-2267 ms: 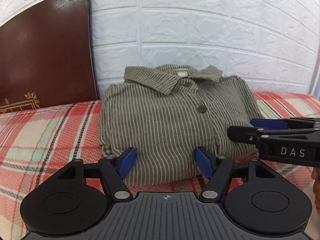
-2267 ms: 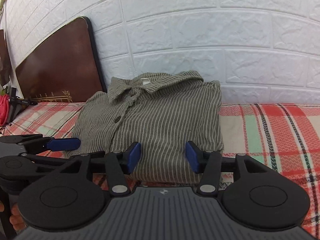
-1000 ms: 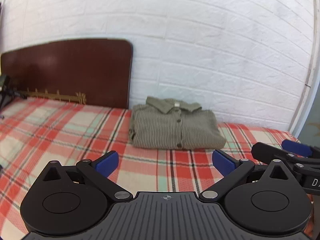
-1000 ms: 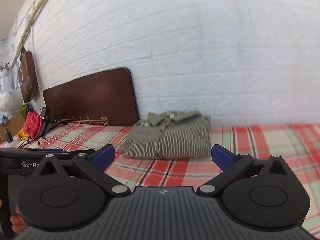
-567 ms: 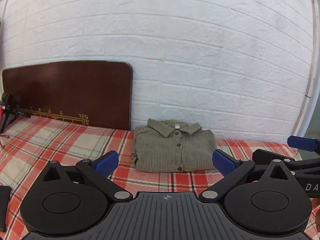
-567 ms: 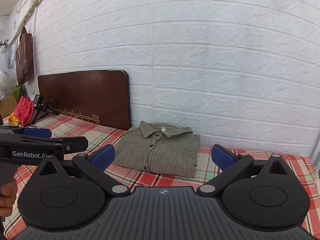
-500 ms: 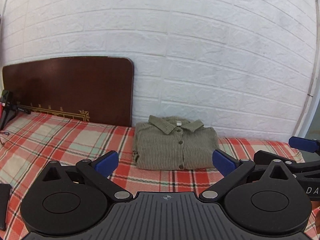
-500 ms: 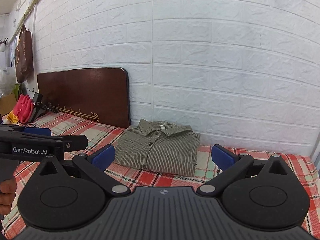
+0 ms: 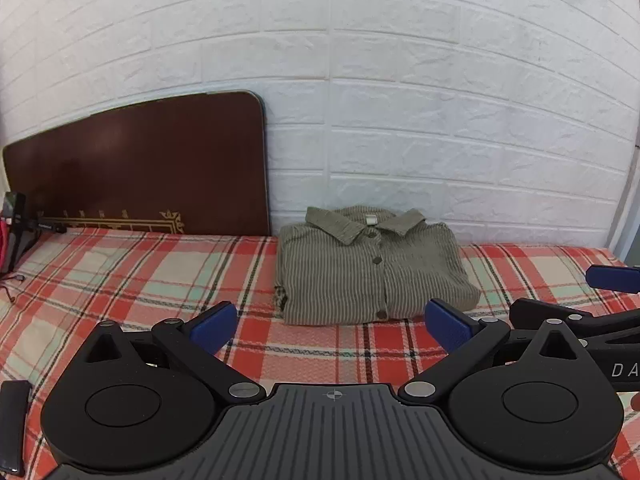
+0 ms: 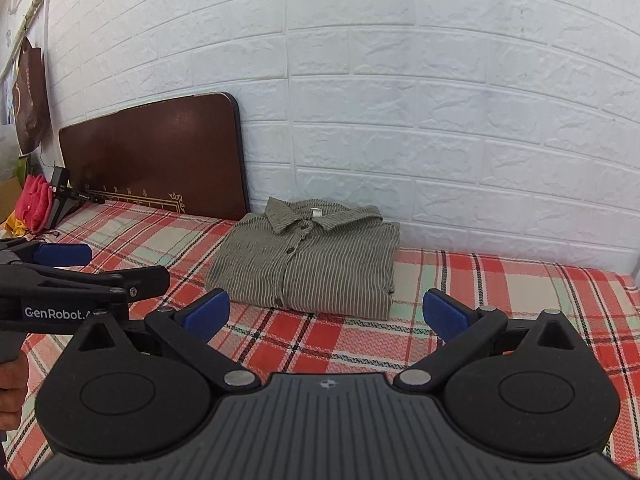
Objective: Fold clothes
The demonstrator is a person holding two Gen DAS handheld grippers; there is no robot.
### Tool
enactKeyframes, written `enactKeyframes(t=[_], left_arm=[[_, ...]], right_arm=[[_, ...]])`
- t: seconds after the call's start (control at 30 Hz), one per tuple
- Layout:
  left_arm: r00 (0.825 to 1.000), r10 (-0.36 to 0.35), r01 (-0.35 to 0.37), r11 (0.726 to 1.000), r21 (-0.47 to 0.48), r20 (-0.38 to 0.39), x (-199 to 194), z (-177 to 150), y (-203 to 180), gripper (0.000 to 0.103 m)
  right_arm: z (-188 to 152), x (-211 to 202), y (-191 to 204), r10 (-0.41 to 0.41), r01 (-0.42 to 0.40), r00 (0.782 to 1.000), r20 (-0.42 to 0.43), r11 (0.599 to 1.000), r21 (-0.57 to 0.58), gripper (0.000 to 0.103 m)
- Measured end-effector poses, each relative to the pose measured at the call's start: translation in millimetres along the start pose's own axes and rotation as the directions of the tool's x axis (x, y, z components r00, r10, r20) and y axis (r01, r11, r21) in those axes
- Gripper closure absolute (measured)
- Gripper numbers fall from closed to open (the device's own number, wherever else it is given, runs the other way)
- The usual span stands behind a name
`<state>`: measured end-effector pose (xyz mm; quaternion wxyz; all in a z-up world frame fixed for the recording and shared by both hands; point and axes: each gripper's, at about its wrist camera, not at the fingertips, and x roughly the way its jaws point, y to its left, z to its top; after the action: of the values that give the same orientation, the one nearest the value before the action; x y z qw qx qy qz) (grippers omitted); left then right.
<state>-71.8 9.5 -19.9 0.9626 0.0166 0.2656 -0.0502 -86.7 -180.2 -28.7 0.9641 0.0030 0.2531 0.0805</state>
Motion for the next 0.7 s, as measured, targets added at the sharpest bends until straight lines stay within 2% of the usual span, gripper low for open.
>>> enactKeyframes(t=[0.7], left_arm=[[0.998, 0.006, -0.005, 1.0, 0.008, -0.066, 29.0, -1.5, -3.8, 0.0]], right_arm=[[-1.6, 28.1, -9.3, -0.013, 0.012, 0.997, -0.076, 1.0, -0.004, 0.001]])
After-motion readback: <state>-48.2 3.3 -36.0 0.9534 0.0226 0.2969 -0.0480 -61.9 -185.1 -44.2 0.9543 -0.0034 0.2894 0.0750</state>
